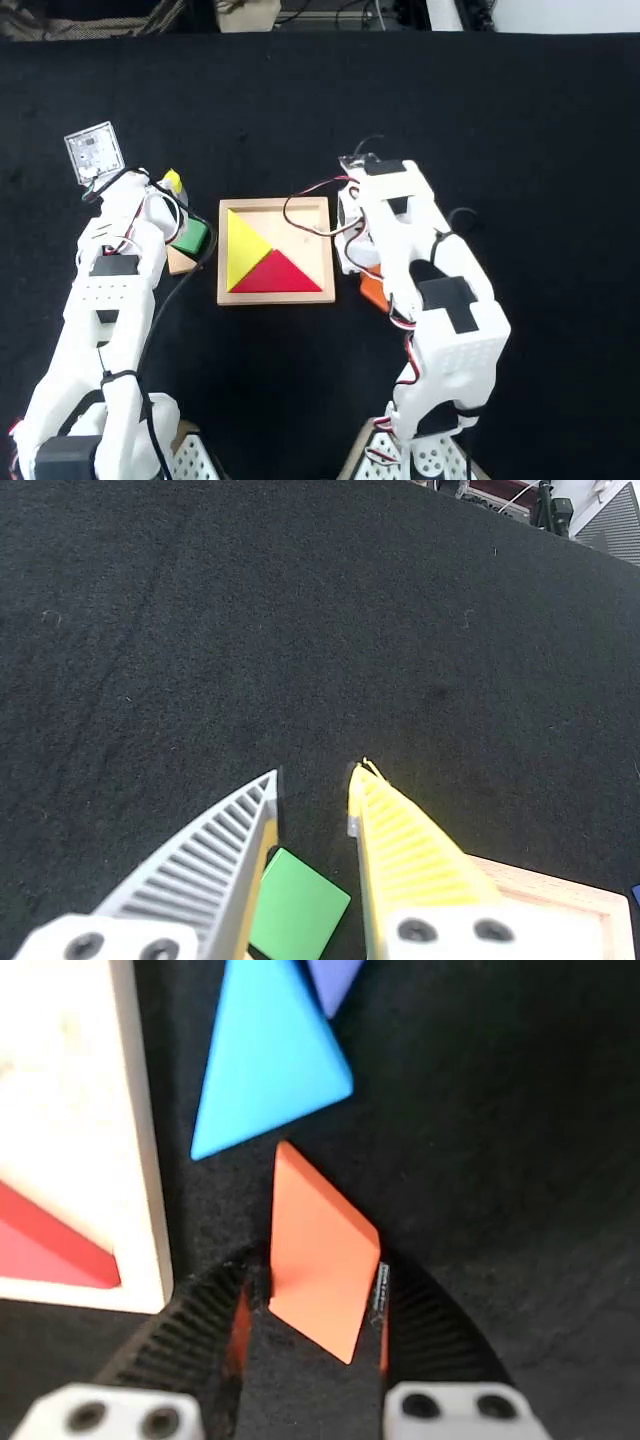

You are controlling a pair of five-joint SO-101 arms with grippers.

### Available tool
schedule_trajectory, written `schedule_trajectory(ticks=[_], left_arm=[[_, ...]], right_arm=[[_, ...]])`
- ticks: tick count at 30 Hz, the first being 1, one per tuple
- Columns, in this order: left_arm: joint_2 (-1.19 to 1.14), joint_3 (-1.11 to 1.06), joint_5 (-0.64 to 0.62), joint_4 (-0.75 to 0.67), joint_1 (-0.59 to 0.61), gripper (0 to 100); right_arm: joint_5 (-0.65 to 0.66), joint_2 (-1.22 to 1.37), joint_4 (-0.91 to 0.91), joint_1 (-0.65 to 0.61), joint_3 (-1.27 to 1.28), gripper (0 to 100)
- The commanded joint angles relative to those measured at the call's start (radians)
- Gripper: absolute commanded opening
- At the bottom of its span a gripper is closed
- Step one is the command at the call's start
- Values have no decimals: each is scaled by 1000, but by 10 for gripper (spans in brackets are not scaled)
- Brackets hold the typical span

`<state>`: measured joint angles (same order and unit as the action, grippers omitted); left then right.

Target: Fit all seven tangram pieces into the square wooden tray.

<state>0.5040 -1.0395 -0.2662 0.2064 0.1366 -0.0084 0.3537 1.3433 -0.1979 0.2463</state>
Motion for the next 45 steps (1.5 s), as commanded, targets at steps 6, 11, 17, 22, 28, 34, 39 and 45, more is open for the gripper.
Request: schedule_trajectory(ticks=[6, 11, 17, 22, 28, 34, 39, 45], left_arm=[[28, 18, 6, -26, 5, 127], [28, 18, 6, -26, 5, 127], [28, 18, 6, -26, 5, 127], [28, 18, 6, -26, 5, 127], [28, 18, 6, -26, 5, 127], [28, 18, 6, -26, 5, 127], [28, 18, 6, -26, 5, 127], [28, 18, 6, -26, 5, 127]], right_arm=[[-5, -5, 15, 0, -58, 142], [-2, -7, 34, -15, -62, 307], [-9, -5, 26, -64, -77, 286], [-86, -4, 26, -72, -124, 234], [-123, -4, 8, -69, -114, 218], [-117, 70, -25, -68, -96, 216], [-118, 93, -15, -66, -124, 172], [-117, 91, -15, -64, -125, 11]])
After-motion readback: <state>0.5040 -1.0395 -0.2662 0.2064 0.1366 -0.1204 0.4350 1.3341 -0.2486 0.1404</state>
